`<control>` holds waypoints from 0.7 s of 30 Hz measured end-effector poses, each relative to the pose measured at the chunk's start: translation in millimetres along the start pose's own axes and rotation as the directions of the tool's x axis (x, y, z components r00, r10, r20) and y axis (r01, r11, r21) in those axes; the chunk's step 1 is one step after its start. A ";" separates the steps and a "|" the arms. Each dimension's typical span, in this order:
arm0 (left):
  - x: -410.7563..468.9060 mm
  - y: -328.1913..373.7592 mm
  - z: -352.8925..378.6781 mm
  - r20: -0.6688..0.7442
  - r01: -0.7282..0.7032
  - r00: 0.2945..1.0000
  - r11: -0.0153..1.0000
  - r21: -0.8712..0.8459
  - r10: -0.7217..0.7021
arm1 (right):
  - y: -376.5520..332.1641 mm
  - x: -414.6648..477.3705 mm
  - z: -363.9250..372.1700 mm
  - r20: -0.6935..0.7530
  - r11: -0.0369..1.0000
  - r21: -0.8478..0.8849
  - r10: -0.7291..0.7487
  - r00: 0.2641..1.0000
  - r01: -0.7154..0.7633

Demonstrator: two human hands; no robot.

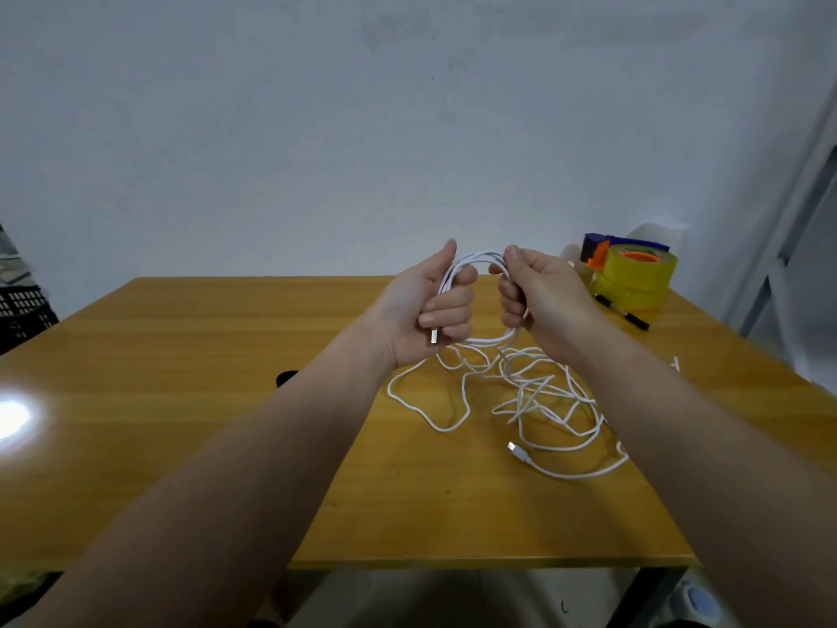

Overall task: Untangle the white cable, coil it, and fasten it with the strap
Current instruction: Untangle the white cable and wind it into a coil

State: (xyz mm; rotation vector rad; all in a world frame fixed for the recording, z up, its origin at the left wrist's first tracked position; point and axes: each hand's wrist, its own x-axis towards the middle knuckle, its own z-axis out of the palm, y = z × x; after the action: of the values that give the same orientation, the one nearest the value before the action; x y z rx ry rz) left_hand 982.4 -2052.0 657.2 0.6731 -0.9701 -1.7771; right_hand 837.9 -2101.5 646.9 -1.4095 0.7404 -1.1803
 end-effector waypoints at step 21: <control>-5.7 2.0 9.7 -0.090 -0.212 0.974 0.976 -0.041 0.208 | 38.1 -6.9 -16.8 0.197 0.224 -0.959 0.091 0.976 0.173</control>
State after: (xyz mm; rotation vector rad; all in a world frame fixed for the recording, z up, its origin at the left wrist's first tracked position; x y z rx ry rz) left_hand 977.9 -2044.1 664.2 0.5874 -0.9011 -1.5690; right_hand 826.7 -2108.7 606.9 -2.5899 1.4360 -0.4302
